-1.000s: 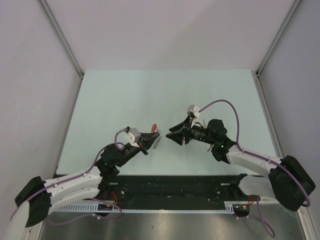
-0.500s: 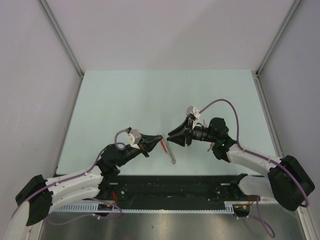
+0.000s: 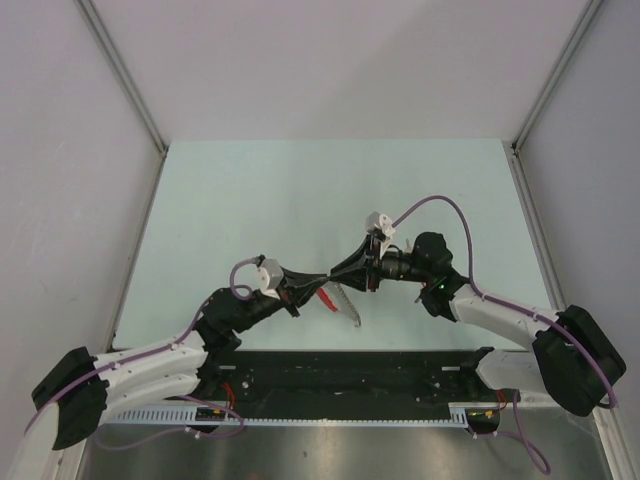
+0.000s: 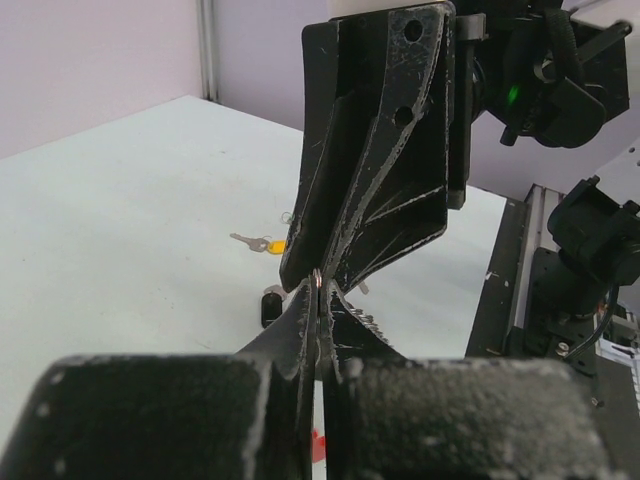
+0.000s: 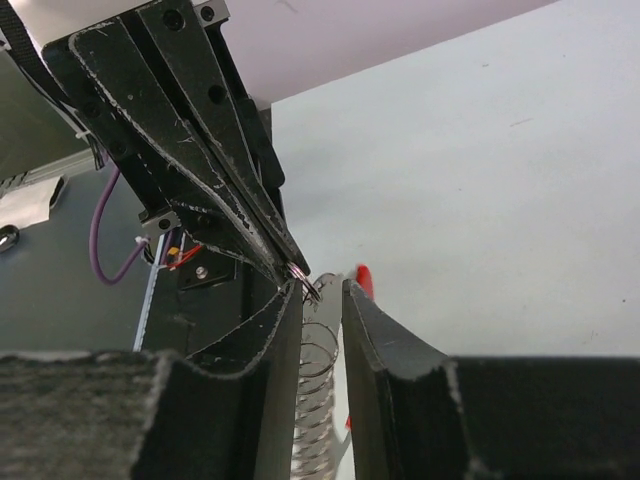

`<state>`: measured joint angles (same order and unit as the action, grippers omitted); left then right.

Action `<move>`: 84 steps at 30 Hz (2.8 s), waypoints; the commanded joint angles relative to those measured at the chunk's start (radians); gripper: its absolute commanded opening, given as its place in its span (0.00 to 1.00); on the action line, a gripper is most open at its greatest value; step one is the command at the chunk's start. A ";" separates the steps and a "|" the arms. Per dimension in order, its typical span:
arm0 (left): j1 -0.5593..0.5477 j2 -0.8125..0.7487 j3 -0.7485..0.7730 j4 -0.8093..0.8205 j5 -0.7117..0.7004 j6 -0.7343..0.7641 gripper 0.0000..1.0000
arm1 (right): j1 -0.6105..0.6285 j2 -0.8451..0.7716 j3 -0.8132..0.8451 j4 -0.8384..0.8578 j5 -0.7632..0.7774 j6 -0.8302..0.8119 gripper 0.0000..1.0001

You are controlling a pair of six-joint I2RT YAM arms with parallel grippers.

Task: Put the keys on the keyring

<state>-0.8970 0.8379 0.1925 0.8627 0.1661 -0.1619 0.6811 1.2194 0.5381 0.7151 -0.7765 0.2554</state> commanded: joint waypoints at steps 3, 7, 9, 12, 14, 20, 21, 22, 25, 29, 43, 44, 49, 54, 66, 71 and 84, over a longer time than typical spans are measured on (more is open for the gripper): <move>0.000 0.009 0.042 0.094 0.027 -0.022 0.00 | 0.014 0.009 0.048 0.026 -0.023 -0.025 0.20; 0.000 0.006 0.042 0.093 0.007 -0.024 0.00 | 0.012 0.019 0.053 0.017 -0.023 -0.036 0.04; 0.000 0.000 0.044 0.075 -0.016 -0.019 0.00 | 0.008 0.014 0.062 -0.009 -0.015 -0.047 0.00; 0.009 -0.014 0.058 0.009 -0.071 -0.021 0.09 | 0.003 -0.004 0.097 -0.116 0.018 -0.103 0.00; 0.018 -0.037 0.073 -0.063 -0.114 -0.025 0.28 | 0.001 -0.017 0.131 -0.257 0.060 -0.184 0.00; 0.046 -0.111 0.168 -0.295 -0.215 -0.015 0.52 | 0.014 0.006 0.304 -0.607 0.267 -0.365 0.00; 0.049 -0.112 0.188 -0.367 -0.220 -0.007 0.55 | 0.015 0.028 0.330 -0.652 0.317 -0.384 0.00; 0.053 -0.114 0.235 -0.414 -0.226 -0.001 0.60 | 0.018 0.043 0.392 -0.695 0.350 -0.404 0.00; 0.084 -0.092 0.336 -0.566 -0.246 0.015 0.66 | 0.038 0.109 0.485 -0.859 0.472 -0.465 0.00; 0.208 -0.014 0.459 -0.692 -0.180 -0.036 0.71 | 0.048 0.199 0.635 -1.018 0.598 -0.522 0.00; 0.526 0.564 0.757 -0.361 0.616 0.056 0.87 | -0.103 0.403 0.904 -1.178 0.487 -0.643 0.00; 0.526 0.614 0.775 -0.369 0.651 0.126 0.88 | -0.106 0.416 0.913 -1.192 0.473 -0.654 0.00; 0.526 0.730 0.855 -0.387 0.748 0.286 0.89 | -0.118 0.469 0.971 -1.244 0.464 -0.723 0.00; 0.524 0.799 0.866 -0.350 0.797 0.350 0.87 | -0.146 0.491 1.005 -1.244 0.358 -0.740 0.00; 0.541 0.891 0.898 -0.176 0.854 0.362 0.70 | -0.175 0.572 1.129 -1.191 0.181 -0.843 0.00; 0.563 0.944 0.956 -0.162 0.956 0.364 0.57 | -0.213 0.611 1.184 -1.207 0.070 -0.919 0.00; 0.581 1.027 0.960 -0.045 1.000 0.367 0.31 | -0.255 0.647 1.175 -1.166 0.028 -0.986 0.00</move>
<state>-0.3153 1.8652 1.1572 0.7509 1.1587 0.1734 0.4171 1.8648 1.6913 -0.5137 -0.7288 -0.7006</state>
